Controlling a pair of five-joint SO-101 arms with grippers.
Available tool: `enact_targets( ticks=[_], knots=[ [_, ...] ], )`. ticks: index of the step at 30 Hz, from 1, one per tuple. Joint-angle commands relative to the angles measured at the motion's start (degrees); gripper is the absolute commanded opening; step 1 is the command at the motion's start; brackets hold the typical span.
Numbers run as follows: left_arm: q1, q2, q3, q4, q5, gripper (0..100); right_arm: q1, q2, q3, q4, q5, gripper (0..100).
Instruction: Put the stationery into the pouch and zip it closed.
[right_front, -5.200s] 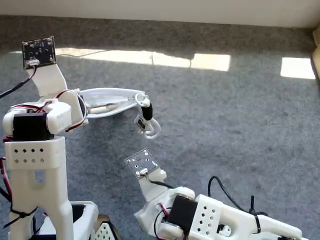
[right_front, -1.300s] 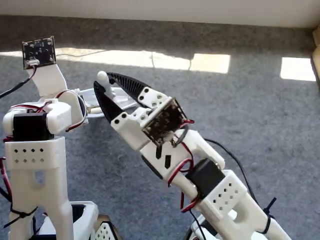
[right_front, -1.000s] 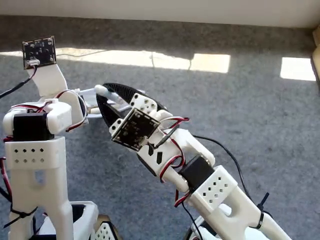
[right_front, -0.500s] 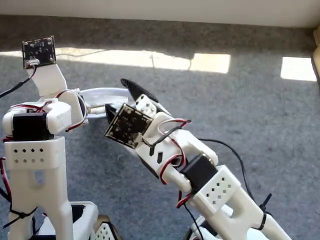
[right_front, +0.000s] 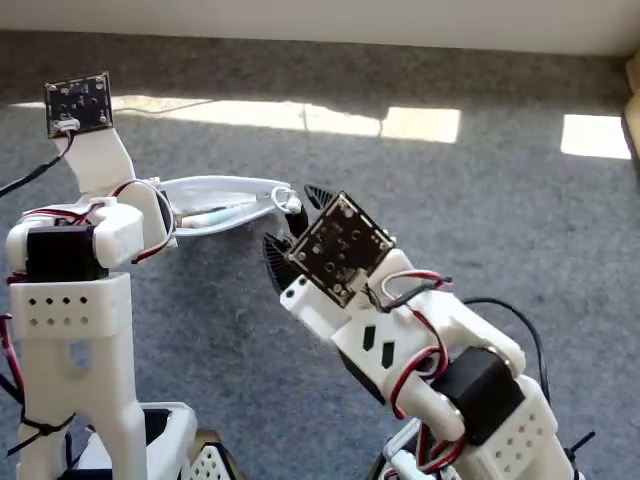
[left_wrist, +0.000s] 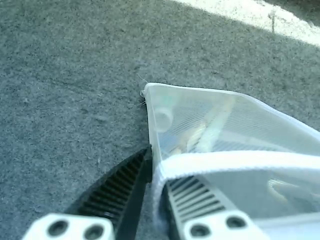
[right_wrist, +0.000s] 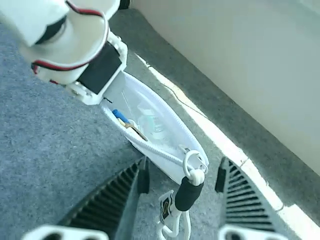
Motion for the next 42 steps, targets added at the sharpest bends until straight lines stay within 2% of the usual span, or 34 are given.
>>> enact_targets(
  ticks=[1,10,14,20,30,36,42],
  knots=[
    [1.01,-0.57,-1.1,-1.32,-0.7,1,0.75,-3.38,-3.3,0.4,-0.79,20.9],
    [1.01,-0.57,-0.84,-1.32,-0.7,1,2.07,-3.91,3.82,-0.04,-0.79,20.9],
    [1.01,-0.57,0.48,-2.55,-0.7,1,5.05,-3.91,8.92,-6.55,-0.88,20.9],
    [1.01,-0.57,1.01,-2.64,-0.7,1,5.32,-3.82,18.68,-16.4,-0.88,20.9],
    [1.27,-0.57,0.84,-2.64,-0.7,1,5.32,-3.38,25.01,-24.31,-0.88,20.9],
    [1.27,-0.57,0.92,-2.64,-0.7,1,5.41,3.91,25.1,-25.1,-0.88,20.9],
    [1.19,-0.57,1.19,-2.64,-0.7,1,6.55,4.26,25.36,-25.1,-0.88,20.5]
  ],
)
